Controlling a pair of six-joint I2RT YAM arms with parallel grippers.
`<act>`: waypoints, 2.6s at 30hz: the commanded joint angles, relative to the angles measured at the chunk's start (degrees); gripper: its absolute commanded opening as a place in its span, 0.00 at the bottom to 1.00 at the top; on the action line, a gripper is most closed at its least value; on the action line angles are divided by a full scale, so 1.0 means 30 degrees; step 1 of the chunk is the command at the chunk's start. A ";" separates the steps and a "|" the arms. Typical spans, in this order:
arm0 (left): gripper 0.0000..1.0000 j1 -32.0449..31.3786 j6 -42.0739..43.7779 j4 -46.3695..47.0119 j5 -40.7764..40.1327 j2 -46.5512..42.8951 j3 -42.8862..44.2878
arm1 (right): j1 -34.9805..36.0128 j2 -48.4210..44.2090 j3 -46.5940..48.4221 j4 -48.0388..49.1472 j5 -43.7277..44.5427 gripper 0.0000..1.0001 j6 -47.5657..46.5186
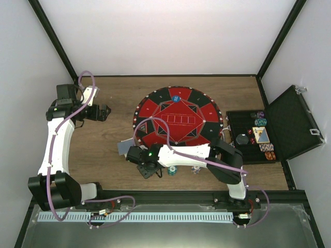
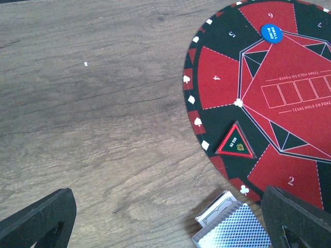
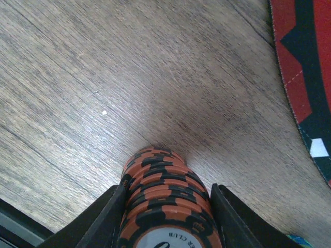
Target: Distribute texas hold em gaming equipment
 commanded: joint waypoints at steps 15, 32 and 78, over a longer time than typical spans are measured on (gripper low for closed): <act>1.00 0.0084 0.0111 -0.0354 0.0330 -0.0329 0.0459 | 0.0378 -0.0472 0.0601 -0.1015 0.0337 0.54 0.0117; 1.00 0.0092 0.0121 -0.0366 0.0464 -0.0417 0.0356 | 0.0493 -0.0732 0.1100 -0.1207 0.0442 0.45 0.0167; 1.00 0.0092 0.0019 -0.0699 0.0525 -0.0419 0.0721 | -0.8325 0.4959 0.7865 0.0249 0.0955 0.17 -0.5346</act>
